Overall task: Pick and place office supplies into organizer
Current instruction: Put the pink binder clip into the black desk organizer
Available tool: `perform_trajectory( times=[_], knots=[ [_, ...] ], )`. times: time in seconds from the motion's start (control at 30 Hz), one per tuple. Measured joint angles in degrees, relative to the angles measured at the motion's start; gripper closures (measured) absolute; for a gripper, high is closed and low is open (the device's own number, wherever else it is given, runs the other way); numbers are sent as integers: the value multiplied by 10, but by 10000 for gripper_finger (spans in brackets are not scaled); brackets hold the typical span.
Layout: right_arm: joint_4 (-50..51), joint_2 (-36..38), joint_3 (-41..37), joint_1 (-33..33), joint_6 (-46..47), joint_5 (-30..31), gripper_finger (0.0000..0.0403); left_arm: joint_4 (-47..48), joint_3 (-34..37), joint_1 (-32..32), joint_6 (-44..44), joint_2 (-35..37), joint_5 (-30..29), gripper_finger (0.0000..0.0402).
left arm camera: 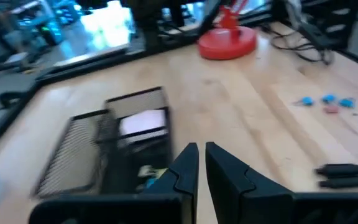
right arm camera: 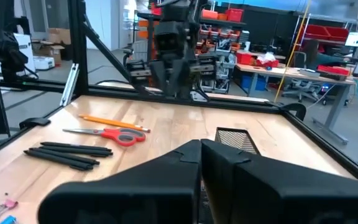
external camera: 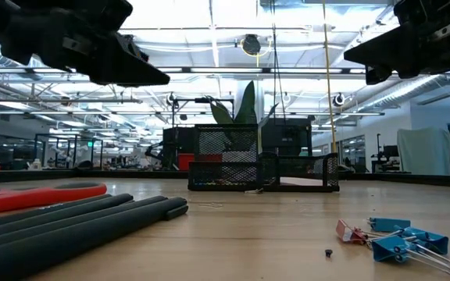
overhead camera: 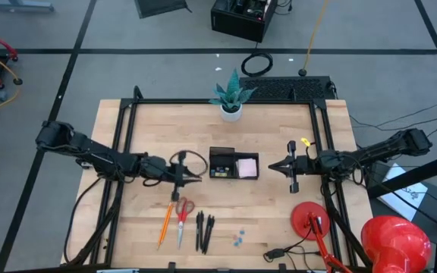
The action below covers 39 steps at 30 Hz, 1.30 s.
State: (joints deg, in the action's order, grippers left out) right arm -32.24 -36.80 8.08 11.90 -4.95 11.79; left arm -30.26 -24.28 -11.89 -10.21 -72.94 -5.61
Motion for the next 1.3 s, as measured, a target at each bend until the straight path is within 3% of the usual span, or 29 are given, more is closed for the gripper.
perform_trajectory(
  times=[0.2, 0.7, 1.0, 1.3],
  knots=[
    [-1, 0, 0, 0, -28, 0, 403, 46, -87, -55, -9, -99, 0, 364],
    [-50, 1, 0, -3, -58, 1, 399, 37, -283, -133, 178, -313, 12, 364],
    [-70, 5, 0, -3, -30, 1, 399, 32, -396, -143, 133, -444, -4, 364],
    [-65, 4, 0, -2, 11, 1, 399, 77, -405, -124, 200, -471, 41, 362]
  ],
)
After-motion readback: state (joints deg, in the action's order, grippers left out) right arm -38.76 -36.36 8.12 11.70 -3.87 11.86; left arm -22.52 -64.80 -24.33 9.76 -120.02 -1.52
